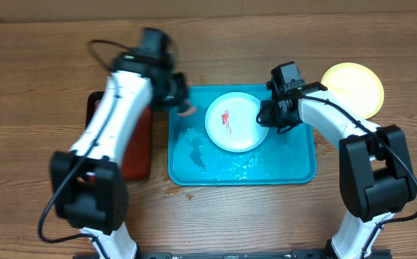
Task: Clean dirty plates on tray and stack at the side
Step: 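Bring the sponge with the left gripper onto the white plate and scrub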
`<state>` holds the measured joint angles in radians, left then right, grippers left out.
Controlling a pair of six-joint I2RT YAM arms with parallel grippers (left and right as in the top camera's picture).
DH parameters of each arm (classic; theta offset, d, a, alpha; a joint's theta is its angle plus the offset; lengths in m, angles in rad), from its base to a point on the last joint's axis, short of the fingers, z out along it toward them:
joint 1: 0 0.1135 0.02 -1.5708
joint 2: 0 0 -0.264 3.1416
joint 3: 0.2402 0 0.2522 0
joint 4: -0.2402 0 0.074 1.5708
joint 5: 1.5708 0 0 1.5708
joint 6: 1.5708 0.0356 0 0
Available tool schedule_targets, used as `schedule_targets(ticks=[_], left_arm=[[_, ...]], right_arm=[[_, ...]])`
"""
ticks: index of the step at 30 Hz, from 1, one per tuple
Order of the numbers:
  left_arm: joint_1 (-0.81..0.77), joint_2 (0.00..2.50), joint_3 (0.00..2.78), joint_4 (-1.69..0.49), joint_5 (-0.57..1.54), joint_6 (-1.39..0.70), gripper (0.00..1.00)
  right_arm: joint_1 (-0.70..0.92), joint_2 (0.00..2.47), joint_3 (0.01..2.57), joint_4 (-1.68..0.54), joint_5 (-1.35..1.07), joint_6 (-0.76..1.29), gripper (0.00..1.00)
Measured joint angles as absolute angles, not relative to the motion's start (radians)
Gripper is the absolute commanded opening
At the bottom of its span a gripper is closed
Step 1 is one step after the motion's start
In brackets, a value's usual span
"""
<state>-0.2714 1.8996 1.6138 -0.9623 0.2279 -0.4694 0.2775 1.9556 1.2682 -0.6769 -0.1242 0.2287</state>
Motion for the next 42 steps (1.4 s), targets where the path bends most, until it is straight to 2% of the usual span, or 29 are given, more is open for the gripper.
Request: schedule_targets(ticks=[7, 15, 22, 32, 35, 42], left_arm=[[-0.480, 2.006, 1.614, -0.786, 0.192, -0.579, 0.04], [-0.575, 2.141, 1.614, -0.664, 0.169, -0.635, 0.04], [-0.574, 2.183, 1.614, -0.687, 0.115, -0.646, 0.04], [-0.477, 2.183, 1.667, -0.890, -0.002, -0.646, 0.04], [-0.437, 2.184, 1.713, -0.912, 0.032, -0.632, 0.04], [-0.421, 2.185, 1.779, -0.825, 0.268, -0.589, 0.04]], right_arm=[[0.278, 1.956, 1.268, -0.706, -0.126, 0.289, 0.04], [0.278, 1.956, 1.268, -0.708, -0.126, 0.322, 0.04], [0.278, 1.956, 1.268, -0.710, -0.126, 0.329, 0.04], [0.282, 1.956, 1.268, -0.720, -0.131, 0.335, 0.04], [0.286, 1.956, 1.269, -0.716, -0.141, 0.338, 0.04], [0.284, 1.956, 1.269, -0.719, -0.138, 0.340, 0.04]])
